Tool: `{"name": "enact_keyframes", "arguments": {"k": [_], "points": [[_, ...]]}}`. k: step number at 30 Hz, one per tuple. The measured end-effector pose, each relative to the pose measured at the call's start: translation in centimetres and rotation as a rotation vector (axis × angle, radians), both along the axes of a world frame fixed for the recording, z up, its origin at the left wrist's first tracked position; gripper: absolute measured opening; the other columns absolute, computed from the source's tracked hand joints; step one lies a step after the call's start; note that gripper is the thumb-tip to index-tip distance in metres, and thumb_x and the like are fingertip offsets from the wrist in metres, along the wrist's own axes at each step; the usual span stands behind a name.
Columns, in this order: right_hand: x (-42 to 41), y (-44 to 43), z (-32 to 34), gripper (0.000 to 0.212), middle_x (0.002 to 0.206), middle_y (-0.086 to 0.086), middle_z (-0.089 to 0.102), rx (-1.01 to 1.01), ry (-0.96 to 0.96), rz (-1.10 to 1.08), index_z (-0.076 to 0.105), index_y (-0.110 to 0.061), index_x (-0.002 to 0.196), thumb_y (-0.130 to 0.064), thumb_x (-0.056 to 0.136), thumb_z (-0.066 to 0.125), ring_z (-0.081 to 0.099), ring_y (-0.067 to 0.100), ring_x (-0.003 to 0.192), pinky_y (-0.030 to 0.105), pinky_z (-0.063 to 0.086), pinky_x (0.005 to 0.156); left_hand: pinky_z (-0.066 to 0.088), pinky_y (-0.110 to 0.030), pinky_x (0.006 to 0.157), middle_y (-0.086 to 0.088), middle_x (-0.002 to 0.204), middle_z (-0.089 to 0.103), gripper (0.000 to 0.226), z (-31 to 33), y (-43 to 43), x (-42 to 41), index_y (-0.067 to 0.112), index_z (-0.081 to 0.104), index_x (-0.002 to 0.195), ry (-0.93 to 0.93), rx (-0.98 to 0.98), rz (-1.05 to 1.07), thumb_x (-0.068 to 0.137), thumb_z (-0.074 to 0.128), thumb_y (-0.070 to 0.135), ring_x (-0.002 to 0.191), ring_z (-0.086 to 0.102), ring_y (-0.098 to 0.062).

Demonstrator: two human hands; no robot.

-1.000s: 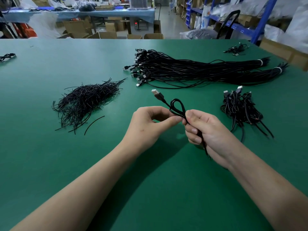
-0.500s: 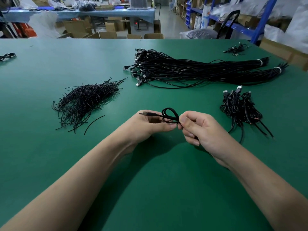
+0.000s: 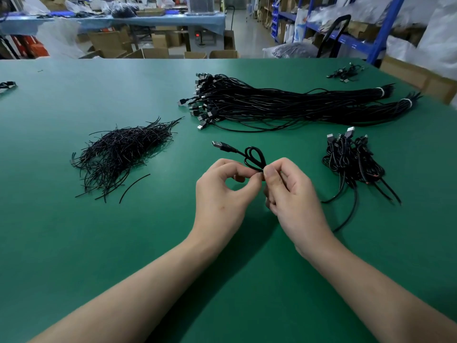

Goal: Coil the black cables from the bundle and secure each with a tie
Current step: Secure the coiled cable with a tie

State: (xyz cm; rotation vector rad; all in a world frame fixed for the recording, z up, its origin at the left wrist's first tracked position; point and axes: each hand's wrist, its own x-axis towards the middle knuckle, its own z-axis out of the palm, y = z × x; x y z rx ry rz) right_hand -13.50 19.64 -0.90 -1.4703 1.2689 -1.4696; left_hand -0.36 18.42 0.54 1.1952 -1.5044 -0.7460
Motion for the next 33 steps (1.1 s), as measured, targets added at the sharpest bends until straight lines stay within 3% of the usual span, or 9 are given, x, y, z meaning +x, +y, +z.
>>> {"name": "enact_keyframes", "arguments": {"k": [4, 8, 14, 19, 23, 26, 33], "points": [[0.1, 0.2, 0.1, 0.021, 0.060, -0.008, 0.048, 0.003, 0.073, -0.010, 0.052, -0.025, 0.088, -0.037, 0.104, 0.049, 0.043, 0.015, 0.055, 0.039, 0.037, 0.051, 0.041, -0.015, 0.068, 0.012, 0.085, 0.070, 0.012, 0.0, 0.2, -0.1, 0.025, 0.074, 0.075, 0.015, -0.042, -0.021, 0.086, 0.076, 0.021, 0.084, 0.064, -0.004], [-0.1, 0.1, 0.3, 0.008, 0.060, -0.009, 0.053, 0.034, 0.068, 0.013, 0.054, -0.030, 0.105, -0.031, 0.107, 0.047, 0.048, 0.011, 0.053, 0.031, 0.044, 0.048, 0.049, -0.031, 0.078, 0.011, 0.082, 0.071, 0.010, 0.0, 0.3, -0.1, 0.024, 0.073, 0.077, -0.008, -0.064, -0.030, 0.087, 0.074, 0.022, 0.088, 0.066, -0.012], [0.0, 0.1, 0.3, 0.011, 0.059, -0.009, 0.050, -0.082, 0.155, -0.045, 0.053, -0.028, 0.097, -0.029, 0.106, 0.047, 0.044, 0.013, 0.053, 0.038, 0.039, 0.050, 0.053, -0.036, 0.081, 0.010, 0.084, 0.074, 0.010, 0.2, 0.3, -0.1, 0.025, 0.077, 0.080, 0.047, -0.026, -0.079, 0.088, 0.074, 0.019, 0.087, 0.068, -0.010], [-0.9, -0.5, 0.3, 0.015, 0.056, -0.004, 0.045, -0.009, -0.026, -0.012, 0.053, -0.023, 0.095, -0.026, 0.108, 0.045, 0.041, 0.016, 0.048, 0.031, 0.036, 0.045, 0.050, -0.020, 0.080, 0.006, 0.099, 0.077, 0.014, 0.3, -0.5, 0.4, 0.017, 0.079, 0.094, 0.168, 0.119, -0.303, 0.096, 0.066, 0.022, 0.099, 0.071, -0.010], [-0.8, -0.4, 0.3, 0.016, 0.060, -0.001, 0.046, -0.024, -0.034, 0.113, 0.054, -0.017, 0.103, -0.031, 0.104, 0.046, 0.042, 0.016, 0.051, 0.029, 0.037, 0.045, 0.044, -0.026, 0.073, 0.001, 0.092, 0.077, 0.011, 0.3, -1.9, 1.5, 0.018, 0.073, 0.087, 0.211, 0.307, -0.420, 0.090, 0.073, 0.028, 0.085, 0.065, -0.009], [-0.7, -0.1, 0.6, 0.013, 0.067, 0.003, 0.047, -0.033, -0.029, 0.203, 0.057, -0.022, 0.100, -0.031, 0.104, 0.048, 0.042, 0.017, 0.055, 0.028, 0.039, 0.046, 0.044, -0.020, 0.069, 0.002, 0.086, 0.074, 0.024, 0.4, -2.8, 2.8, 0.011, 0.069, 0.090, 0.273, 0.423, -0.548, 0.079, 0.075, 0.031, 0.081, 0.065, -0.007], [-0.9, 0.3, 1.0, 0.023, 0.061, -0.006, 0.046, -0.030, -0.032, 0.310, 0.053, -0.011, 0.108, -0.034, 0.104, 0.049, 0.043, 0.012, 0.053, 0.025, 0.041, 0.049, 0.046, -0.019, 0.061, -0.002, 0.076, 0.070, 0.007, 0.7, -3.3, 4.1, 0.018, 0.078, 0.085, 0.259, 0.554, -0.704, 0.084, 0.076, 0.025, 0.072, 0.066, -0.008]]}}
